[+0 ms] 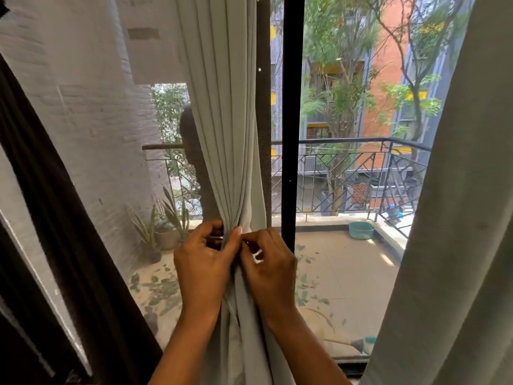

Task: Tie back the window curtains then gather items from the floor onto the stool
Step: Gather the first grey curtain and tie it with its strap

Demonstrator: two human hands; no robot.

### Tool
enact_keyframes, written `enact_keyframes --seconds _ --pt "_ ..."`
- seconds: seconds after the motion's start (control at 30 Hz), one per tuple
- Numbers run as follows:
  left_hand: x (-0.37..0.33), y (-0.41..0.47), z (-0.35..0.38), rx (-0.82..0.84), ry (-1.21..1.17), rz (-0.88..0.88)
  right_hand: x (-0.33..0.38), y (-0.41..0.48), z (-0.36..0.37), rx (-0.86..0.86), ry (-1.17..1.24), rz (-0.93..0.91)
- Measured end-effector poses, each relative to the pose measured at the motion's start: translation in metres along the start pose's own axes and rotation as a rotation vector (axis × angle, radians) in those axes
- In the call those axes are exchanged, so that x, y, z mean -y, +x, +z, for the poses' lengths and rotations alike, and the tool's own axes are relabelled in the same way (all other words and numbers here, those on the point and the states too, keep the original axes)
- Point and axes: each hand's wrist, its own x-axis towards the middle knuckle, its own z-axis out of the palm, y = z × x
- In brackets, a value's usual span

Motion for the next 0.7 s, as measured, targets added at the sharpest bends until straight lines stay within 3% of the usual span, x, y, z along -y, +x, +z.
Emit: enact_keyframes --seconds 0.17,0.37,0.47,0.7 --pt "0.004 0.0 0.002 0.009 0.002 0.054 0.0 0.002 -0.006 -0.071 0.298 0.335" --pt "0.012 0.011 -0.007 -0.069 0.09 0.085 -0.007 0.008 -0.022 -0.206 0.263 0.444" --pt "0.015 0.016 -0.013 -0.07 0.065 0.035 -0.021 0.014 -0.032 -0.244 0.126 0.387" --pt "0.02 0.016 -0.015 -0.068 -0.035 -0.005 -0.013 0.011 -0.029 -0.103 -0.11 0.041"
